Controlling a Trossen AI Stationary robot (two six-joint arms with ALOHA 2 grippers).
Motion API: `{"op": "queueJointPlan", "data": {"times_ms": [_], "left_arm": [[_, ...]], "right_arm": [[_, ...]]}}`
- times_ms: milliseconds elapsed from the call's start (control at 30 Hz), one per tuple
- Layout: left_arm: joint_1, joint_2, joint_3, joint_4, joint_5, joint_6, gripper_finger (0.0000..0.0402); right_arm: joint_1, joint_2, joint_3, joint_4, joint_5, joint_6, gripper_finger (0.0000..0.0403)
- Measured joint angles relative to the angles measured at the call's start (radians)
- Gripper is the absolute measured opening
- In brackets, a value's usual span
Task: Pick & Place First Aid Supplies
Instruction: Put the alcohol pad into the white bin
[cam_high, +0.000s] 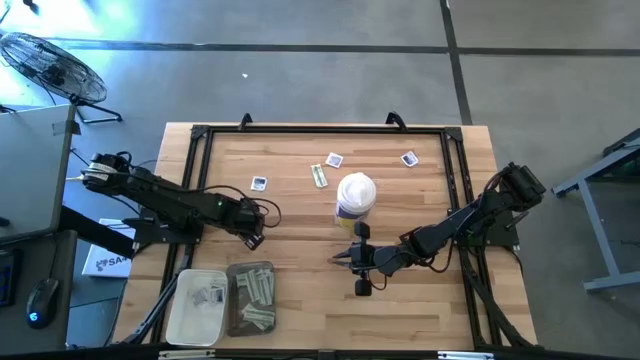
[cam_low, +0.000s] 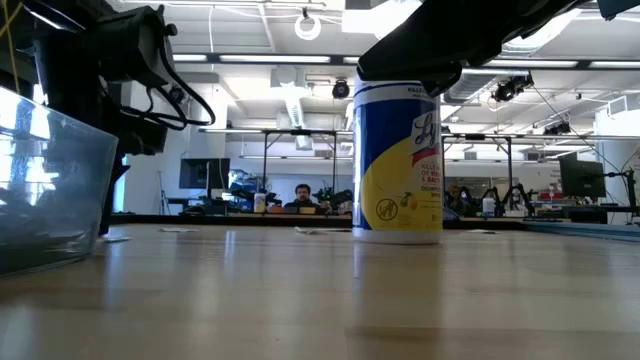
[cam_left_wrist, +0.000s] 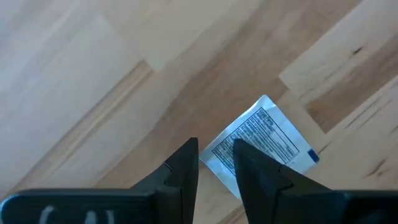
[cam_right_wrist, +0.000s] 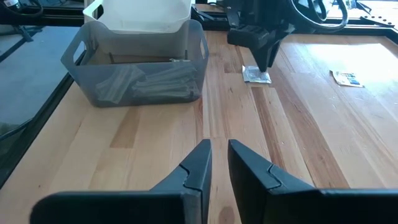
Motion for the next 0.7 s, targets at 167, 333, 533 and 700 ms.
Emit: {"op": "queueJointPlan", "data": {"times_ms": [167, 333, 533, 700], "left_arm": [[0.000, -0.001, -0.022, 0.024, 0.014, -0.001, 0.0097], [0.000, -0.002, -0.026, 0.025, 0.019, -0.002, 0.0097], [0.000, -0.001, -0.027, 0.023, 0.042, 0.007, 0.0097], [0.000, -0.001, -0.027, 0.020, 0.051, 0.010, 0.0074]], "right_arm": [[0.000, 0.000, 0.000, 0.000, 0.000, 0.000, 0.0047], [0.000, 0.000, 0.000, 0.000, 0.000, 0.000, 0.0048], [0.000, 0.000, 0.000, 0.000, 0.000, 0.000, 0.0046], [0.000, 0.000, 0.000, 0.000, 0.000, 0.000, 0.0048]]}}
